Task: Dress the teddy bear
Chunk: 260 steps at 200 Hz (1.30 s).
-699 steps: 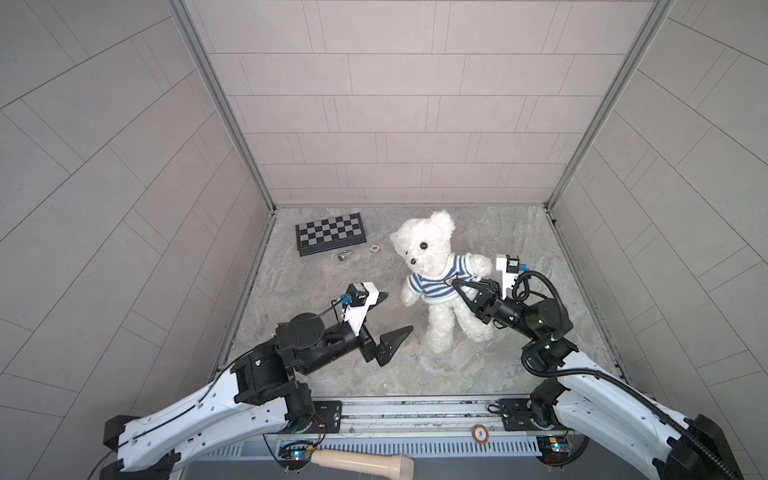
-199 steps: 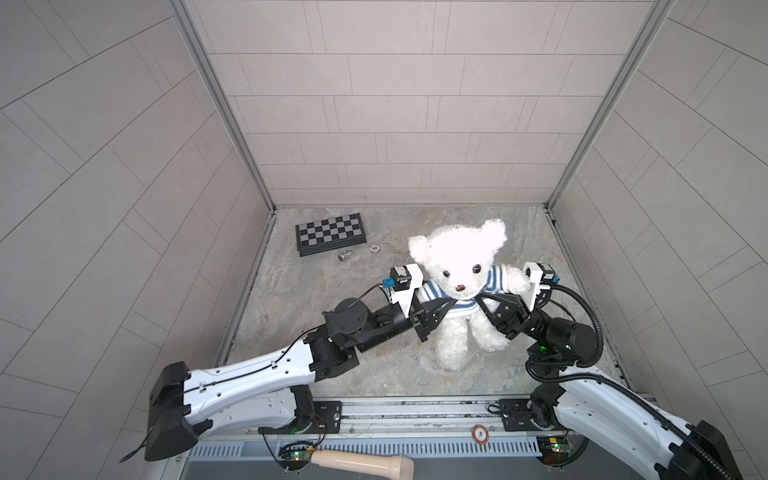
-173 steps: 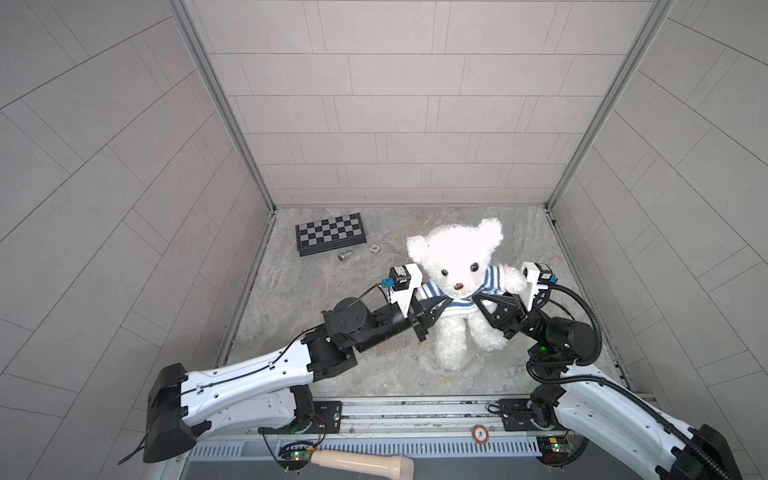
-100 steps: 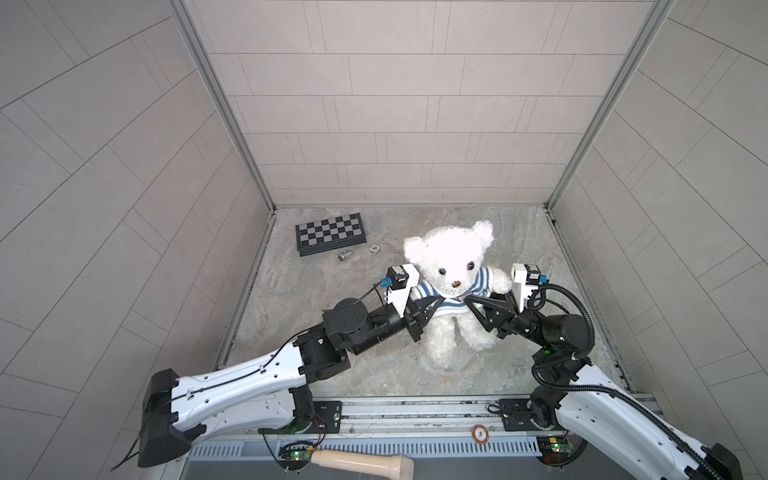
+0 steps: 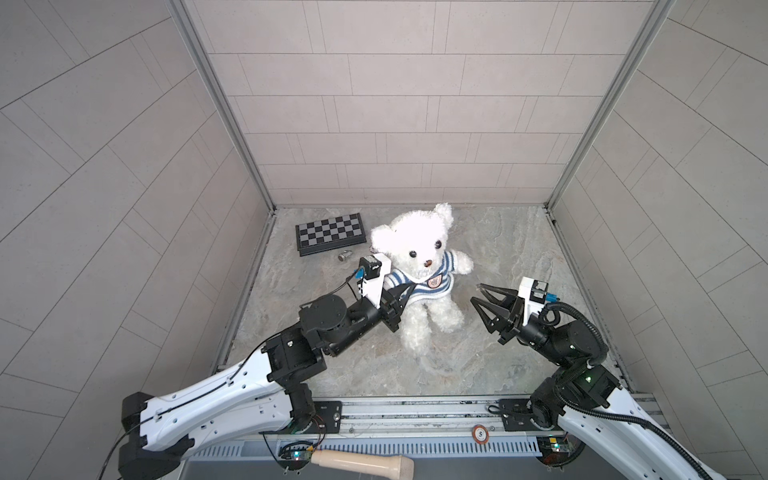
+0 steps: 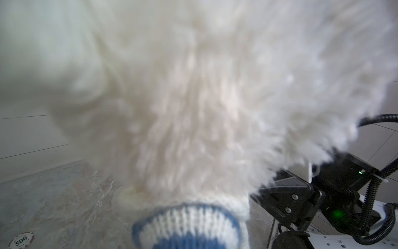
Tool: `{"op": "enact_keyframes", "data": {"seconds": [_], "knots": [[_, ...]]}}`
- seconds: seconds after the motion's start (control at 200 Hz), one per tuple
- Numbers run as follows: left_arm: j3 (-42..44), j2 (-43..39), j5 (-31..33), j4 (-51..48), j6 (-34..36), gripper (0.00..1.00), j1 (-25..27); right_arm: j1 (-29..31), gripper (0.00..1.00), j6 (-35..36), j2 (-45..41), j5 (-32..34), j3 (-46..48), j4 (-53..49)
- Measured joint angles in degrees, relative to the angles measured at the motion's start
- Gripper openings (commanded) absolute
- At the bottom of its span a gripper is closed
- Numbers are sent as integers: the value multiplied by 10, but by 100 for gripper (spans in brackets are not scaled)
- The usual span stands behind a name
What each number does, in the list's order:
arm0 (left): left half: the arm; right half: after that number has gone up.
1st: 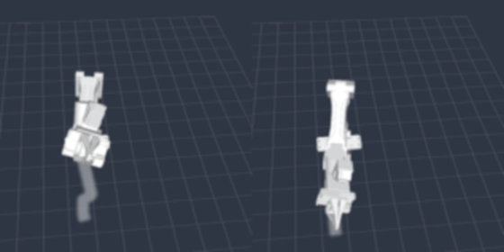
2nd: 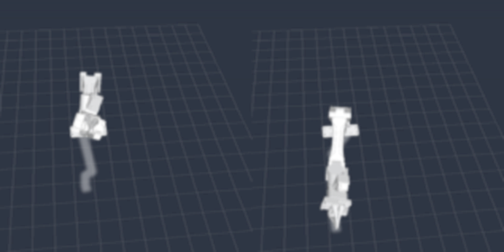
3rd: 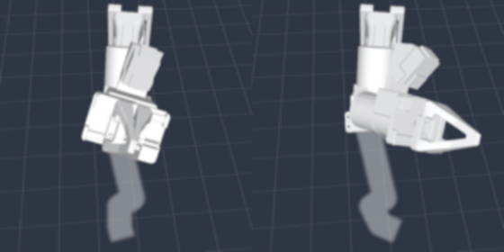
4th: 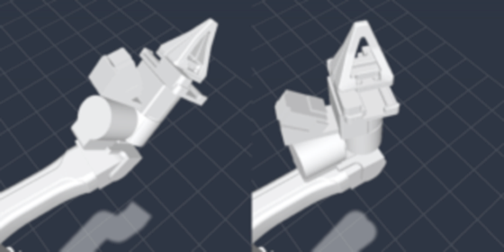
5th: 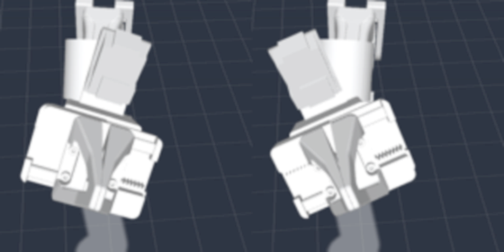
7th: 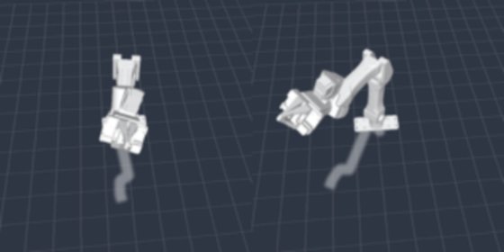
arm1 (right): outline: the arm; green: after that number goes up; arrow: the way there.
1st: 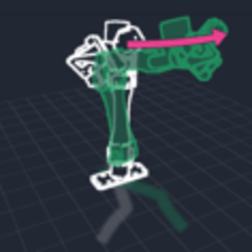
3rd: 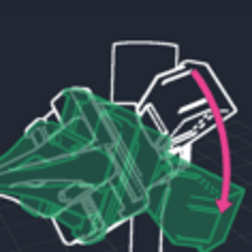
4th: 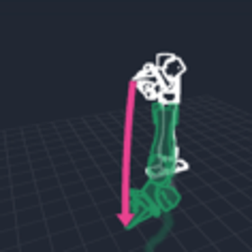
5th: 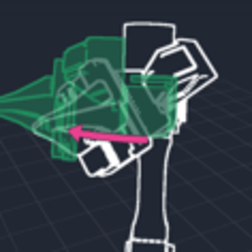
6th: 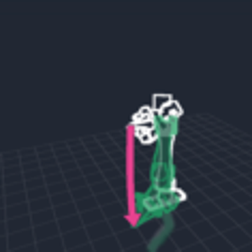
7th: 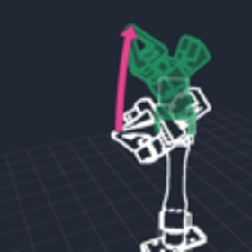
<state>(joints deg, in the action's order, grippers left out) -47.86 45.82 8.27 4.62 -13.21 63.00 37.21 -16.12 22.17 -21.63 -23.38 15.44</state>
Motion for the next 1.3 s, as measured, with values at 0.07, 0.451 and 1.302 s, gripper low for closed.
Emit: {"op": "enact_keyframes", "data": {"seconds": [0.07, 0.451, 1.302], "knots": [[0, -6, 2, -22, -2, 0, 0, 54, 41, 50, 8, 33, -12, -20], [0, 1, -12, -57, 8, 0, 0, 311, 36, 268, 111, 216, -66, -32], [5, 16, -75, -69, 41, 0, 0, 370, 28, 342, 153, 365, -27, 34]]}}
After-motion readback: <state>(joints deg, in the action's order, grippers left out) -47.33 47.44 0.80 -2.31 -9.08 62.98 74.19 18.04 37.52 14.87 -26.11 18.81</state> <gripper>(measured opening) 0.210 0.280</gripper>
